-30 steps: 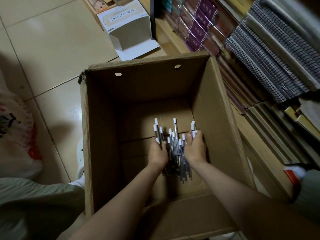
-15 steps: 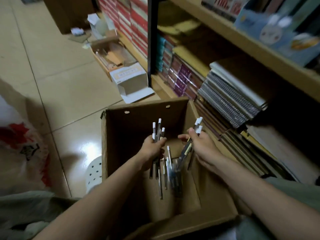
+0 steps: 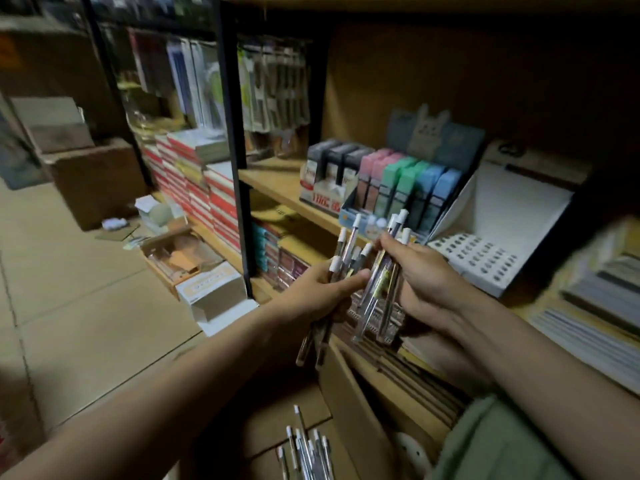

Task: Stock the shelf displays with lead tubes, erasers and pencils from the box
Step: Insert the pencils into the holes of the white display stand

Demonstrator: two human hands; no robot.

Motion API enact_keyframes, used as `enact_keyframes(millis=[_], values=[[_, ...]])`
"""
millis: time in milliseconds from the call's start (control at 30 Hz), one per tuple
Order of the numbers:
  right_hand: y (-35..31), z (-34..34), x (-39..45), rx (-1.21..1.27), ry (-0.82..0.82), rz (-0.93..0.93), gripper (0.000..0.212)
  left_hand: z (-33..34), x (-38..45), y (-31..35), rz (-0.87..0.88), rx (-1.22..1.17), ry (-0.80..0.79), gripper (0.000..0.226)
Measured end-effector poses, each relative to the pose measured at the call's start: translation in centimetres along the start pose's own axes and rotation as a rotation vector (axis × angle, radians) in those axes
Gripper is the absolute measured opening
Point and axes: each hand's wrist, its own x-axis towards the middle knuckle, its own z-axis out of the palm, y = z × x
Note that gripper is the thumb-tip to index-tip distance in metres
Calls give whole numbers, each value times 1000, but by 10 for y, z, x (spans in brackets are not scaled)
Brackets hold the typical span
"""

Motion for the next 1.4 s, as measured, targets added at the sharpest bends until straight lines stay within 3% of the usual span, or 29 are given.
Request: enact_keyframes(millis=[100,200,367,533,667,767,967,1200,1400], values=[[-16,-7,3,6,54,-48,27,8,12,20,29,-118,-116,29],[-30,-13,4,32,89,-62,27,13,26,32,62,-50,-190,35],[-40,-20,7,-82,159,-106,28,25,48,31,59,-55,-224,15],[-49,-29,7,-184,218,-97,37,34,61,33,62,-72,-253,24],[-50,-30,8,-172,186,-130,32,38,63,34,76,-80,-186,23],[-53,-38,6,-352,278,-191,29,35,64,37,30,-211,-107,16],[-100,-82,-1,-1114,546,-477,28,10,69,52,-9,-301,-20,19],[-84,-101,10,-1181,533,-632,28,-2,79,54,36,-194,55,39],[-35,-106,21,-1378,442,-599,20,2,78,49,26,-168,52,22]])
